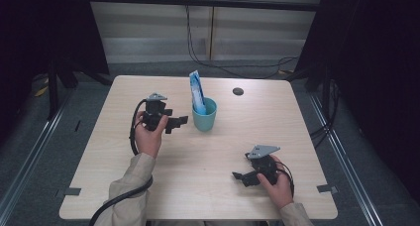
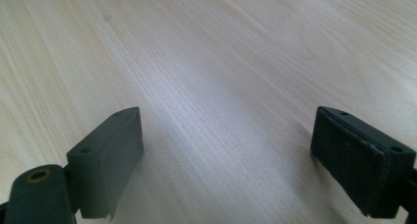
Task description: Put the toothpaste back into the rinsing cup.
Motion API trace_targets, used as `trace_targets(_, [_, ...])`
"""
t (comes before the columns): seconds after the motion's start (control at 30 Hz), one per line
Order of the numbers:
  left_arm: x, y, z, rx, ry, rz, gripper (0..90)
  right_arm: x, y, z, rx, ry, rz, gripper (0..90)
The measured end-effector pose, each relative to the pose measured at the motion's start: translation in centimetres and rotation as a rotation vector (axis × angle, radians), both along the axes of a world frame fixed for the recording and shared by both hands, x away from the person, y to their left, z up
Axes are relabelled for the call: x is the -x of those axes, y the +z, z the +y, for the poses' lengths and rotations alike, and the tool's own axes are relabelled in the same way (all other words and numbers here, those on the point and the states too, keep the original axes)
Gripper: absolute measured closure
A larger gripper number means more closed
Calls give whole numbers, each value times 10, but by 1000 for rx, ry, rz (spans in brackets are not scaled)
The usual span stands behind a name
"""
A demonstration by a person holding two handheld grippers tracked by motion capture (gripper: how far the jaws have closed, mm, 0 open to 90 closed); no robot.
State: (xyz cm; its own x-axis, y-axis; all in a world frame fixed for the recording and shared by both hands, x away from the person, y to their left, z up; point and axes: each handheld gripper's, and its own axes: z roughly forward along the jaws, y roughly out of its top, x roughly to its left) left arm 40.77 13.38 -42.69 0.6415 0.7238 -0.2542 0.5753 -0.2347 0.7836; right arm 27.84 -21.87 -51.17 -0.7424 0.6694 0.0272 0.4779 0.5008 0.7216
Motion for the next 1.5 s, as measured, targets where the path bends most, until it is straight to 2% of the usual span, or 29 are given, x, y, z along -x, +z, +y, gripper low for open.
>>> trace_targets(0.23, [8, -2, 9, 17, -3, -12, 233, 0, 0, 0, -1, 0, 1, 119])
trace_targets(0.53, [22, -14, 24, 16, -7, -9, 233, 0, 0, 0, -2, 2, 2, 119])
trace_targets(0.83, [36, -25, 38, -16, -10, -3, 233, 1, 0, 0, -2, 2, 3, 119])
trace_targets(1.23, [48, -33, 51, -9, 3, -9, 233, 1, 0, 0, -2, 2, 3, 119])
trace_targets(1.5, [55, -41, 60, -23, 3, -5, 234, 1, 0, 0, -2, 2, 3, 119])
